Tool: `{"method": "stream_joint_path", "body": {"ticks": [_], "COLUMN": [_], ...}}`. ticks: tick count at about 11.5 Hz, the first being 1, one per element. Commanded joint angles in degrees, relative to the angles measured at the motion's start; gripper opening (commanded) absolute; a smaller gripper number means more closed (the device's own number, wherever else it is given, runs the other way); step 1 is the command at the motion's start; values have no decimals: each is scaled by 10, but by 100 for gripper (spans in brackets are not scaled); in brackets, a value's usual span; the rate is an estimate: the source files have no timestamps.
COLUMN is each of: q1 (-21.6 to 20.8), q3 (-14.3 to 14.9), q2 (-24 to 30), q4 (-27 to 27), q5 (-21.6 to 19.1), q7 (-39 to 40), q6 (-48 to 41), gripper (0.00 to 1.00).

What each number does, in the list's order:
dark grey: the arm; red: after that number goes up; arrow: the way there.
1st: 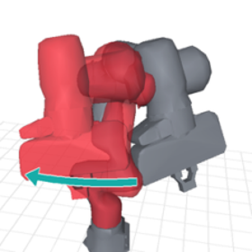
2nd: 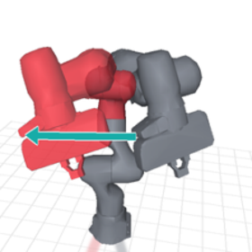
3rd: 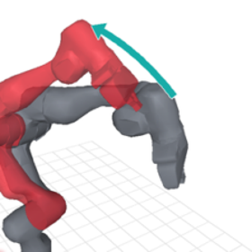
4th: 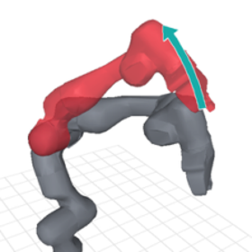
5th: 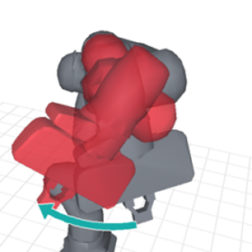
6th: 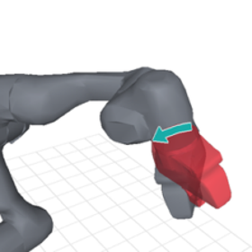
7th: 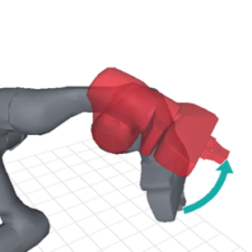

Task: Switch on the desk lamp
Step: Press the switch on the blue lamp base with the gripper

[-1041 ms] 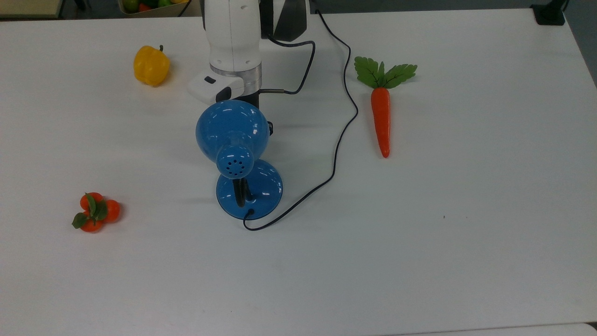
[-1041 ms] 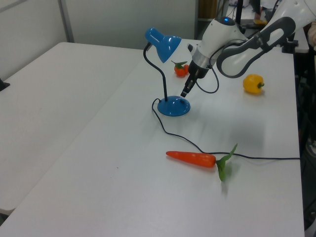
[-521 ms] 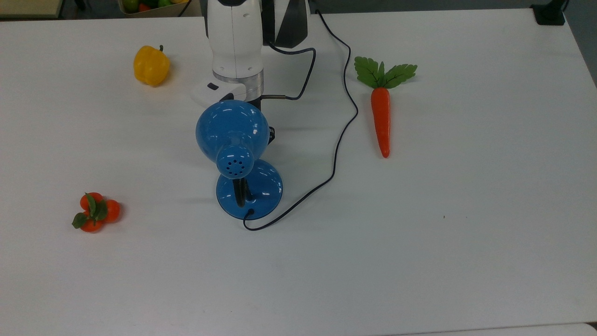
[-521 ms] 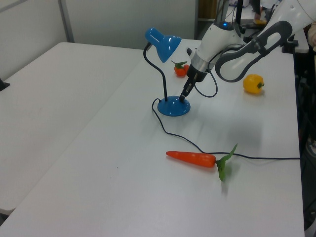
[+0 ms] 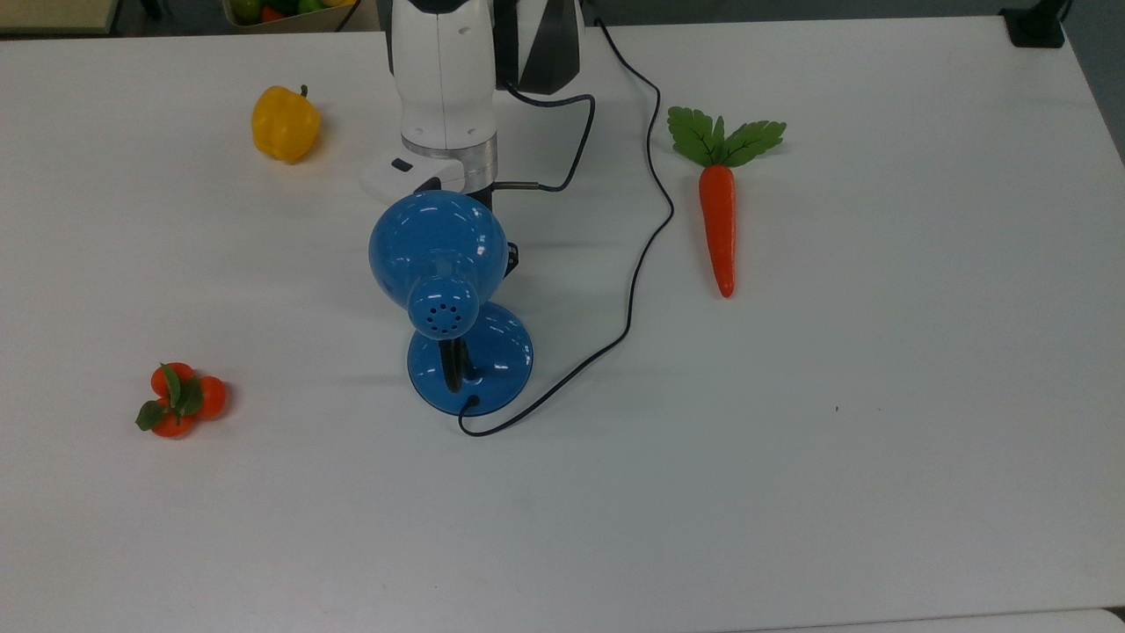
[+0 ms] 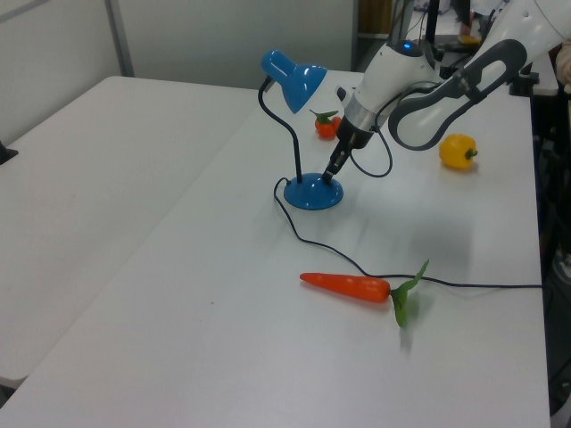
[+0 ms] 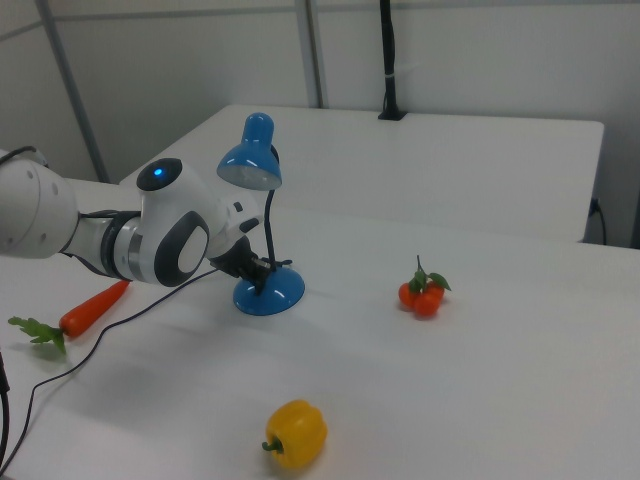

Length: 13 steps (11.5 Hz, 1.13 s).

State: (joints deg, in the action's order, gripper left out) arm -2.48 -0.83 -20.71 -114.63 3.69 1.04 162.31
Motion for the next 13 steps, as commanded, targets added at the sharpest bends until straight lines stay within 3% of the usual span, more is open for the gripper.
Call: {"method": "stream_joint_path", "body": {"ticks": [1, 9, 13], "q1": [-3, -5, -4], "q3": [-1, -1, -1], "q2": [-16, 12, 66], "q4": [5, -3, -2], "q5": [8, 7, 7], "q7": [-10, -11, -13], "q6": [22, -2, -164], "gripper": [0, 0, 0]}}
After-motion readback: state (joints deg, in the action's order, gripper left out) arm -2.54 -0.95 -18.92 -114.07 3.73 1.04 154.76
